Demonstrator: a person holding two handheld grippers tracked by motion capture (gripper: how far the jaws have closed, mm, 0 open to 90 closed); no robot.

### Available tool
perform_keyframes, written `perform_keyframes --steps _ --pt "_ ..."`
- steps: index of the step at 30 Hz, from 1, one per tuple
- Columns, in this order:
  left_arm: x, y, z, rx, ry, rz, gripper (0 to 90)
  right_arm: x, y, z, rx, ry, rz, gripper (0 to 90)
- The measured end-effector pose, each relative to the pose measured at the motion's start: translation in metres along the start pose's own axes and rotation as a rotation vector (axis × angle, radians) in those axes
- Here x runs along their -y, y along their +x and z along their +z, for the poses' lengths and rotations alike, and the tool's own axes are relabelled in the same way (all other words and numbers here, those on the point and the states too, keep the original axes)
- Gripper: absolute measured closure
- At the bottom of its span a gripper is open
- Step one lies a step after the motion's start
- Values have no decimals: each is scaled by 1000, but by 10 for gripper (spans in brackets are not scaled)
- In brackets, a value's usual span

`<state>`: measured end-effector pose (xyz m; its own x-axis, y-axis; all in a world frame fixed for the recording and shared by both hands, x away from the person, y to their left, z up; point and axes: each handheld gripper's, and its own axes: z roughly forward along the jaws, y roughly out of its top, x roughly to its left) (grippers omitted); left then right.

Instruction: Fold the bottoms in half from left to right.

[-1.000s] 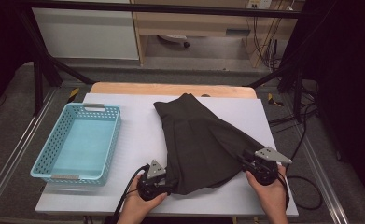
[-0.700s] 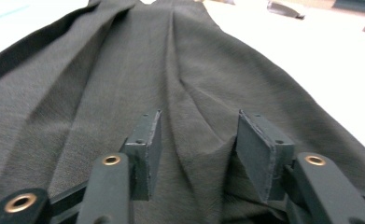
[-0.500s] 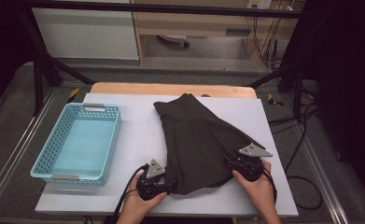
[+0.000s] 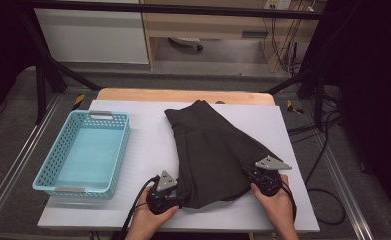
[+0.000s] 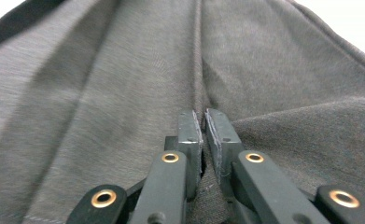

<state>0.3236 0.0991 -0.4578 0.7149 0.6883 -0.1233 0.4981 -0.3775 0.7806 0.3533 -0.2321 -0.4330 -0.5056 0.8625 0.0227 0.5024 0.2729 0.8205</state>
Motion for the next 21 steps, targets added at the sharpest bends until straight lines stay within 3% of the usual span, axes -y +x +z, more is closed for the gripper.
perform_keyframes --steps 6,13,16,21 --pt "0 0 0 1 0 1 493 -2 6 -6 -51 -22 47 865" --pt "0 0 0 -1 0 0 491 -5 21 -9 -72 -16 9 867" --pt "0 -1 0 -2 -1 0 490 -6 15 -8 -47 -24 29 867" --pt "0 -2 1 -2 -2 0 486 -1 -8 -5 -5 -19 107 870"
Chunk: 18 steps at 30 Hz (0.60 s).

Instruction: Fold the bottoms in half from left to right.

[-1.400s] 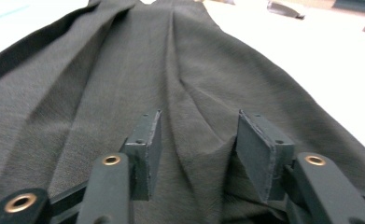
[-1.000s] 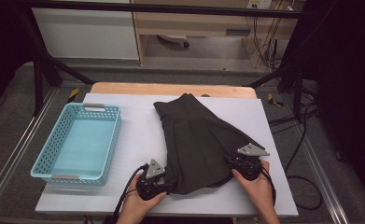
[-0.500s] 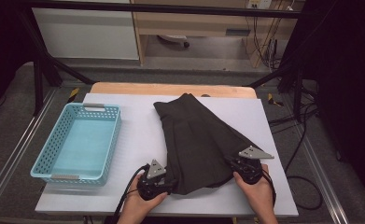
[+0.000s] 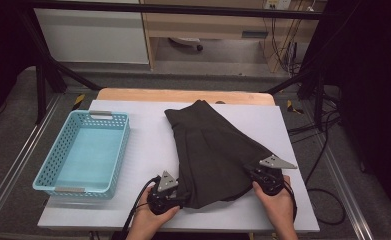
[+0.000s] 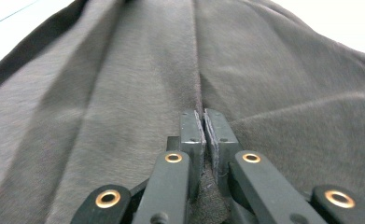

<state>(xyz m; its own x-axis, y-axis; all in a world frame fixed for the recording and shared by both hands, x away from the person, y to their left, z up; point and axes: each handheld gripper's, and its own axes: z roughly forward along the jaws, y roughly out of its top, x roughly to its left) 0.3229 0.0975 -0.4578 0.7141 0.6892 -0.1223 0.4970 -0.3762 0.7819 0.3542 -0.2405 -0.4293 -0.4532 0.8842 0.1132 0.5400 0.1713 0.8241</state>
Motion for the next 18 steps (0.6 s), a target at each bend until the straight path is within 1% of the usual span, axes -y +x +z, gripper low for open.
perform_keyframes --steps 2,4,7,8,9,11,14,16,17,18 --pt "0 0 0 0 -1 0 484 1 -7 1 15 1 16 870" --pt "0 0 0 1 0 -1 482 2 -11 1 22 3 31 870" --pt "0 0 0 2 -1 -2 480 4 -14 4 15 9 49 861" --pt "0 0 0 2 -1 -2 480 4 -13 4 10 11 46 839" --pt "0 0 0 2 0 -2 479 3 -11 4 4 8 40 800" --pt "0 0 0 2 1 -4 478 1 -4 2 0 -17 16 696" --pt "0 0 0 1 1 -4 477 -6 10 -2 -3 -50 -17 576" --pt "0 0 0 1 1 -4 477 -11 19 -4 3 -61 -31 523" --pt "0 0 0 1 1 -5 477 -12 24 -5 9 -69 -51 507" --pt "0 0 0 1 1 -5 477 -14 29 -5 1 -74 -61 501"
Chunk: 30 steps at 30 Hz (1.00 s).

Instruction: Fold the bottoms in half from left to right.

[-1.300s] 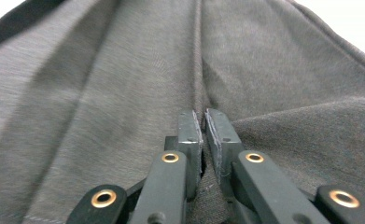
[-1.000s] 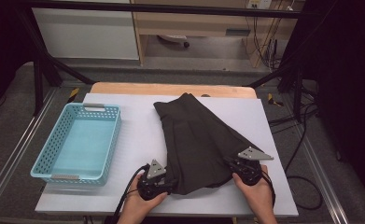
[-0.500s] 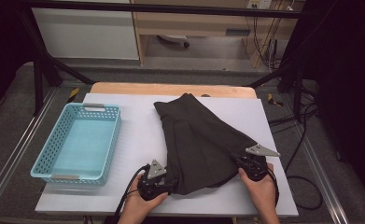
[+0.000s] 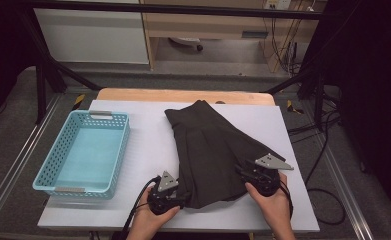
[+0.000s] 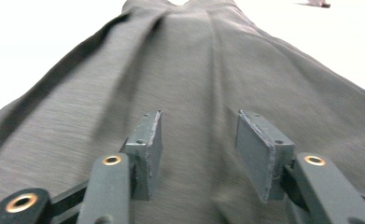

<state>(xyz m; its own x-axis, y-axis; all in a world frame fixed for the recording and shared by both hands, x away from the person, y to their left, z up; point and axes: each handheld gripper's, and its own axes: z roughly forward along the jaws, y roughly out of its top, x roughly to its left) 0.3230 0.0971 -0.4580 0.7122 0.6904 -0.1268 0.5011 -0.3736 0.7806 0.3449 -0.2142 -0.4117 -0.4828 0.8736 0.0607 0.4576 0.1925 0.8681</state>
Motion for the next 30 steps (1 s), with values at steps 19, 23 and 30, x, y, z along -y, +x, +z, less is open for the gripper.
perform_keyframes --steps 19,23,30 --pt "0 0 0 -4 0 -2 459 -3 48 18 -99 52 -38 496" --pt "0 0 0 -4 -1 -2 458 -1 53 22 -119 62 -48 476" --pt "0 -1 0 -5 -1 -1 457 4 57 29 -131 97 -63 519"
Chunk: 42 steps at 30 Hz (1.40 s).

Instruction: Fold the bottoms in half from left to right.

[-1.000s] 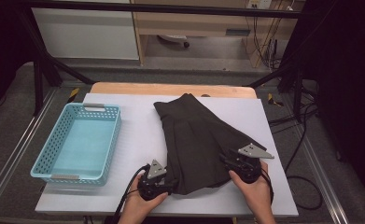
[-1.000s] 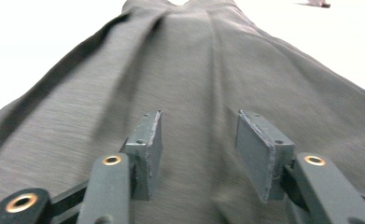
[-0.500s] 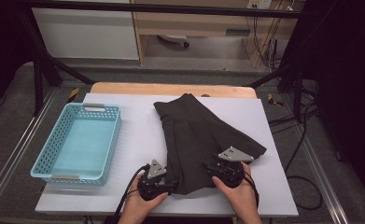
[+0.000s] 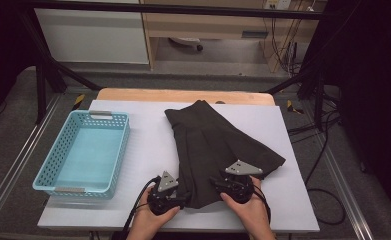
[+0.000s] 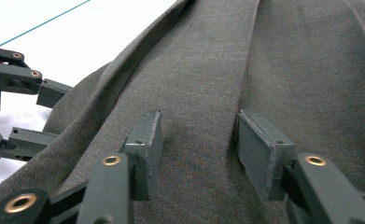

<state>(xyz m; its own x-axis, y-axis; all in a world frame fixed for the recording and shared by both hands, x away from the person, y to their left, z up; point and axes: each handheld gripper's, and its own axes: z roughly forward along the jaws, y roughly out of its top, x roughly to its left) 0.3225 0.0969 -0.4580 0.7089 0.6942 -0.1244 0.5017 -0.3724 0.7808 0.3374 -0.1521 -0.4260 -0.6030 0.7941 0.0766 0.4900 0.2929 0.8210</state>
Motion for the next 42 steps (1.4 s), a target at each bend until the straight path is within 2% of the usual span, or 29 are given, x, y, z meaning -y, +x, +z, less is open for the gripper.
perform_keyframes --steps 6,13,16,19,23,30,34,36,42 --pt "0 -1 0 -4 0 0 441 2 -1 2 -8 6 -3 596" --pt "0 -1 0 -3 0 0 441 2 -3 0 -6 -2 -15 804" --pt "0 -1 0 -3 0 1 440 2 -4 -1 -8 5 -21 842" --pt "0 0 -1 0 -1 -1 435 1 -4 -3 2 -7 -30 852" --pt "-1 2 -5 -5 -14 -8 419 0 -10 -7 12 -29 -14 852" --pt "-5 16 -25 -25 -58 -43 407 -2 -21 -14 38 -55 4 865" --pt "-6 24 -32 -43 -73 -60 407 -3 -32 -16 63 -68 20 869" --pt "-5 27 -32 -47 -61 -60 407 -3 -38 -18 80 -69 32 870" --pt "-5 27 -29 -46 -55 -56 407 0 -57 -22 119 -79 74 872"
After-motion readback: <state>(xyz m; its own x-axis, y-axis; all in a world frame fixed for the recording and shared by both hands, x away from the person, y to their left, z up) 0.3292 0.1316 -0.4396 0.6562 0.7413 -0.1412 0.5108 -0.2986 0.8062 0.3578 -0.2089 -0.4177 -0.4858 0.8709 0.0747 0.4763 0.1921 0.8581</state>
